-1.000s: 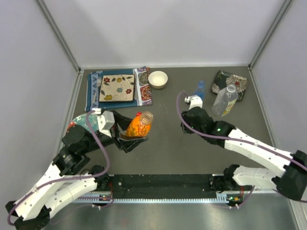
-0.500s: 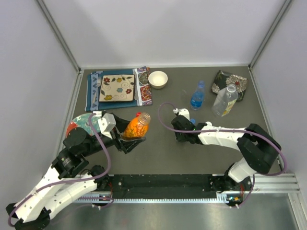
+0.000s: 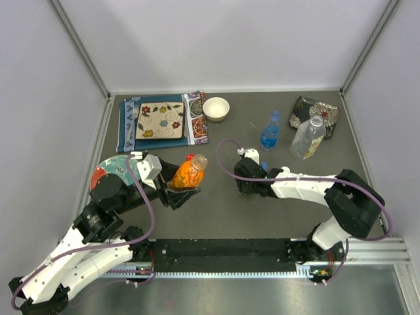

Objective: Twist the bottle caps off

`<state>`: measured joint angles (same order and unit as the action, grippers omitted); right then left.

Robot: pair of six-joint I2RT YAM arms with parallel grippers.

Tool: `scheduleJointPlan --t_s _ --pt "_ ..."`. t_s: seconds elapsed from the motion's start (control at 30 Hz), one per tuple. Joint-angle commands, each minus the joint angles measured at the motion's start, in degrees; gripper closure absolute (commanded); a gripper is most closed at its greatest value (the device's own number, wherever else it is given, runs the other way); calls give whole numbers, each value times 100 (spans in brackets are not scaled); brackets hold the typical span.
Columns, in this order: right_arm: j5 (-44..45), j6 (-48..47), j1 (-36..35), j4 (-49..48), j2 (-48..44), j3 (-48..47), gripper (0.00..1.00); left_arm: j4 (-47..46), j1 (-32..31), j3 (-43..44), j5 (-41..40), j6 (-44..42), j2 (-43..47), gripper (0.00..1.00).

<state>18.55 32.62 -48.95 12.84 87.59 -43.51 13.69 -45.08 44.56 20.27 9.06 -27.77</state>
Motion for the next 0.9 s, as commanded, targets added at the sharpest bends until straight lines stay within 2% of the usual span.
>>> scheduleJointPlan --t_s 0.0,0.13,0.27,0.4,0.5,0.53,0.6,0.63,0.87 --pt "35 43 26 463 -505 -385 40 -367 8 -52 29 26 -97 58" --pt "315 -282 26 1288 -1024 -1413 32 -490 8 -35 91 52 -237 58" --pt "624 -598 26 1765 -1630 -2721 32 -569 8 -17 82 78 -317 58" --pt "335 -766 26 1477 -2638 -3102 31 -701 8 -43 91 105 -431 58" --pt "-1033 -950 26 767 -3089 -3041 26 -780 8 -61 135 114 -580 57" --pt "-2020 -977 17 598 -3256 -3024 20 -841 17 -61 144 114 -676 57" --pt "-2756 -758 17 274 -3318 -3041 15 -895 8 -35 179 122 -773 57" --pt "-3256 -696 -18 228 -3345 -3024 9 -930 8 9 214 122 -878 57" --pt "-3832 -389 -334 -194 -3258 -2541 6 -1211 8 88 442 219 -1230 58"
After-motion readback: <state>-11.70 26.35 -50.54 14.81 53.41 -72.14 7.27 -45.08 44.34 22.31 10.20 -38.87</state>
